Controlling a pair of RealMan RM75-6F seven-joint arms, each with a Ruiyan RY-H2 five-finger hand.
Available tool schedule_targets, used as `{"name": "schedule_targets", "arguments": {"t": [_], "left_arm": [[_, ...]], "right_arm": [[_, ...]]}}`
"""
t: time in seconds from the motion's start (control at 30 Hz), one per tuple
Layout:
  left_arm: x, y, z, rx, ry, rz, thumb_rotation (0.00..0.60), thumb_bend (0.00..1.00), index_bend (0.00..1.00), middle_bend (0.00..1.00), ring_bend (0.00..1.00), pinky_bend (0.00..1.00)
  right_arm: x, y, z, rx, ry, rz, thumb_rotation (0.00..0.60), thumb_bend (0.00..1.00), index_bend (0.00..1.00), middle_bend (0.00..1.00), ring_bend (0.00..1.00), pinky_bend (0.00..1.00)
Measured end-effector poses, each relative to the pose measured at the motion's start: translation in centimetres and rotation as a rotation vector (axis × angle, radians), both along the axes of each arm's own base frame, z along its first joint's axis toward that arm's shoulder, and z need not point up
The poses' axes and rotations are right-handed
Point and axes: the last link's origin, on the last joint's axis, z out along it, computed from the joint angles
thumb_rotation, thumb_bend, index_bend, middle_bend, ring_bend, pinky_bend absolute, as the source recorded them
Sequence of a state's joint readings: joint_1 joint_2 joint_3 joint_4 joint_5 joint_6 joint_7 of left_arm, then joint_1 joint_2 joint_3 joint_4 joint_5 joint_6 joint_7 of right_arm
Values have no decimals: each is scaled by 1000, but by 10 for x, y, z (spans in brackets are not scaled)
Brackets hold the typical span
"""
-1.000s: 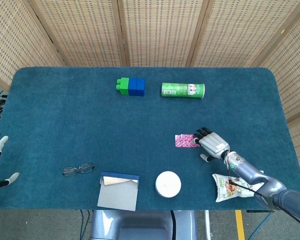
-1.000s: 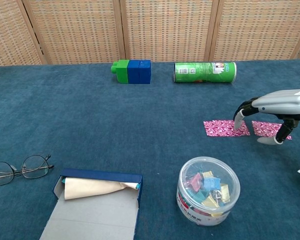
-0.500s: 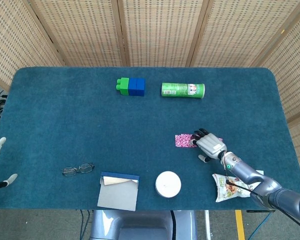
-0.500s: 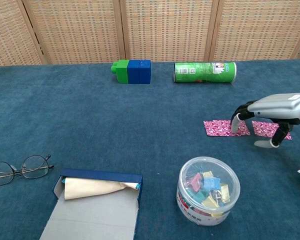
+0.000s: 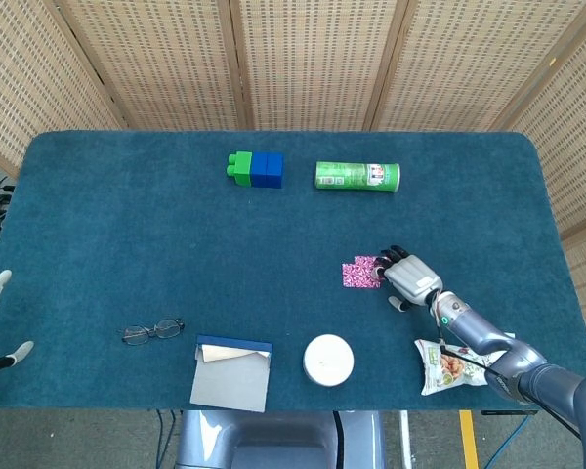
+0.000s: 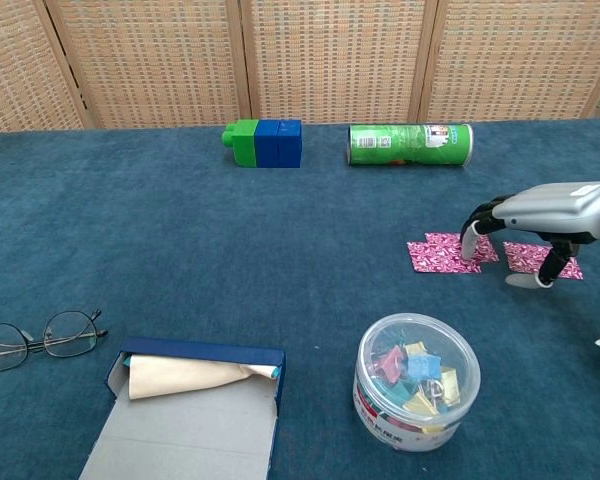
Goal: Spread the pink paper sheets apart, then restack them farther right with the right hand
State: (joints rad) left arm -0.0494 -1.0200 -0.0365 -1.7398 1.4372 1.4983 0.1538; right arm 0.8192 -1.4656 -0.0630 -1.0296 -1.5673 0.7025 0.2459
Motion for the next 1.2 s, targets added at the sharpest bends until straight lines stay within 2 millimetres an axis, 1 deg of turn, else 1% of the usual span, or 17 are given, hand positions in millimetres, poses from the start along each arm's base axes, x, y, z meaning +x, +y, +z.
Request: {"name": "schedule_targets", "arguments": {"t": [0.33, 0.57, 0.9, 1.1, 1.2], "left_arm": [[-3, -2, 1, 6, -3, 9, 558, 112, 17, 0, 0, 0], [-6, -2, 2, 10, -4, 15, 560, 111, 17, 0, 0, 0], [-8, -2, 3, 14, -5, 21, 558, 111, 17, 0, 0, 0], [-7, -1, 2, 13, -5, 17, 560, 112, 17, 0, 0, 0], [-6, 0, 2, 11, -5, 12, 561, 111, 17, 0, 0, 0]], "right_arm": [[3, -12, -2, -13, 14, -8, 600, 466, 245, 167, 0, 0], [10, -25, -2, -30, 22, -6, 600, 466, 245, 167, 0, 0], [14, -39, -1, -59, 26, -16, 600, 466, 249, 167, 0, 0], [18, -39, 3, -62, 5, -12, 600, 464, 256, 167, 0, 0], [22, -36, 5, -63, -30, -16, 600, 443, 287, 167, 0, 0]]}}
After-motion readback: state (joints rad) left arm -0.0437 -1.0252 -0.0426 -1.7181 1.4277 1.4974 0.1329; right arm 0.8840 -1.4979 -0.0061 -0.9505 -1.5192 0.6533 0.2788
